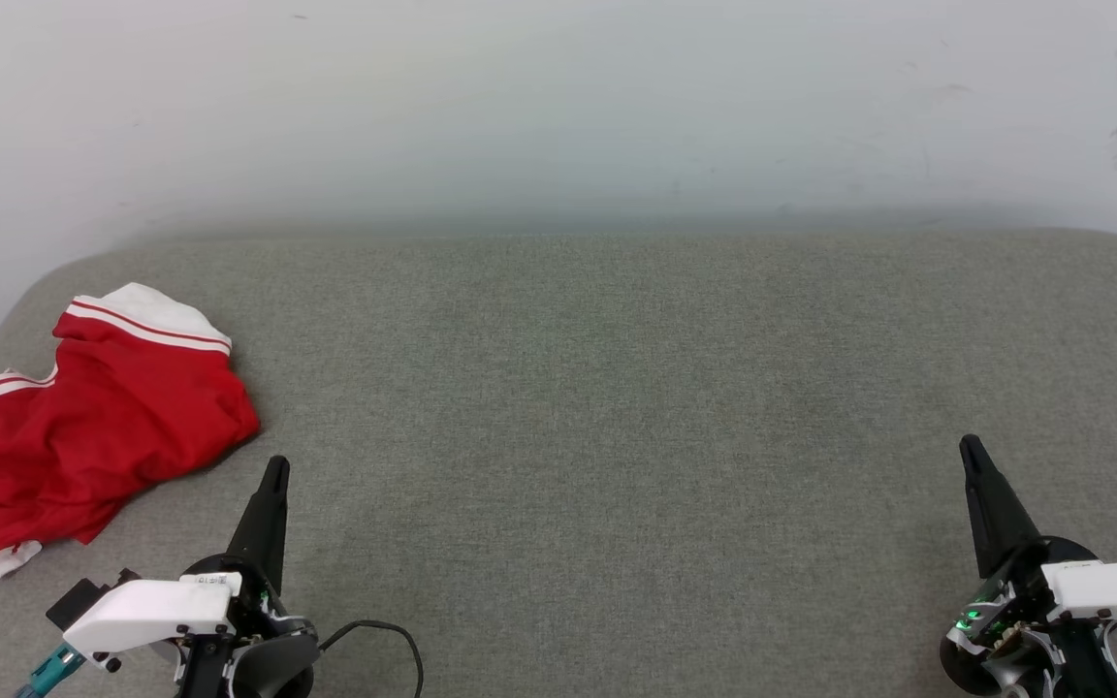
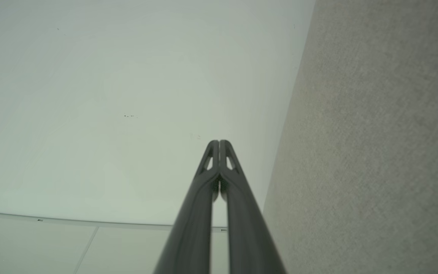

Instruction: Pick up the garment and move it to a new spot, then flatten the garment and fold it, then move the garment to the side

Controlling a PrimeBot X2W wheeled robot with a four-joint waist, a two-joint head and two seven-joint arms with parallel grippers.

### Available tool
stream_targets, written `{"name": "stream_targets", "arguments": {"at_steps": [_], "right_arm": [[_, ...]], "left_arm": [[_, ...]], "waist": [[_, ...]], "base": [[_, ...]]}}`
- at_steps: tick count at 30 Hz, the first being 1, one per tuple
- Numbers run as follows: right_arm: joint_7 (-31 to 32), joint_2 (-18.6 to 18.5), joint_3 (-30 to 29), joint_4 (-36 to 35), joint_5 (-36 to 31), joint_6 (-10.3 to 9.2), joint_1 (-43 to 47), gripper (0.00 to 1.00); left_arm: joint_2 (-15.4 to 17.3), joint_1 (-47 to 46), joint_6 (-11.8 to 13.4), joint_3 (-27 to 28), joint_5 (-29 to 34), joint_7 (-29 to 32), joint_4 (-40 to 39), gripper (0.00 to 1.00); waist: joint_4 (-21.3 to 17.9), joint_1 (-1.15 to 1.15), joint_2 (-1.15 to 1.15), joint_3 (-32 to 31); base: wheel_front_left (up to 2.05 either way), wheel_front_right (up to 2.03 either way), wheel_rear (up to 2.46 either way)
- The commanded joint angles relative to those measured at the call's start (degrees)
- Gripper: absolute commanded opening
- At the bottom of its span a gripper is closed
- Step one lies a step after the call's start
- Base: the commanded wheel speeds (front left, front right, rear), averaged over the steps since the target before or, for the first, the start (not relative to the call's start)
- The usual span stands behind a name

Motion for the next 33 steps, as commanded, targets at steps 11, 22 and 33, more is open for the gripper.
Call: {"name": "stream_targets", "arguments": {"at_steps": [11, 22, 33], "right_arm": [[0.02, 0.2, 0.05, 0.04, -0.26, -0.02, -0.66, 0.0], [0.01, 0.2, 0.06, 0.04, -0.26, -0.02, -0.66, 0.0], [-0.05, 0.02, 0.03, 1.59, -0.04, -0.01, 1.45, 1.0]], "left_arm": [[-0.06, -0.35, -0.28, 0.14, 0.01, 0.1, -0.09, 0.0], [-0.06, -0.35, -0.28, 0.14, 0.01, 0.1, -0.09, 0.0], [-0.14, 1.3, 0.09, -0.25, 0.02, -0.16, 1.59, 1.0]], "waist": [[0.0, 0.0, 0.0, 0.0], [0.0, 0.0, 0.0, 0.0], [0.0, 0.0, 0.0, 0.0]], "base": [[0.0, 0.0, 0.0], [0.0, 0.0, 0.0], [0.0, 0.0, 0.0]]}}
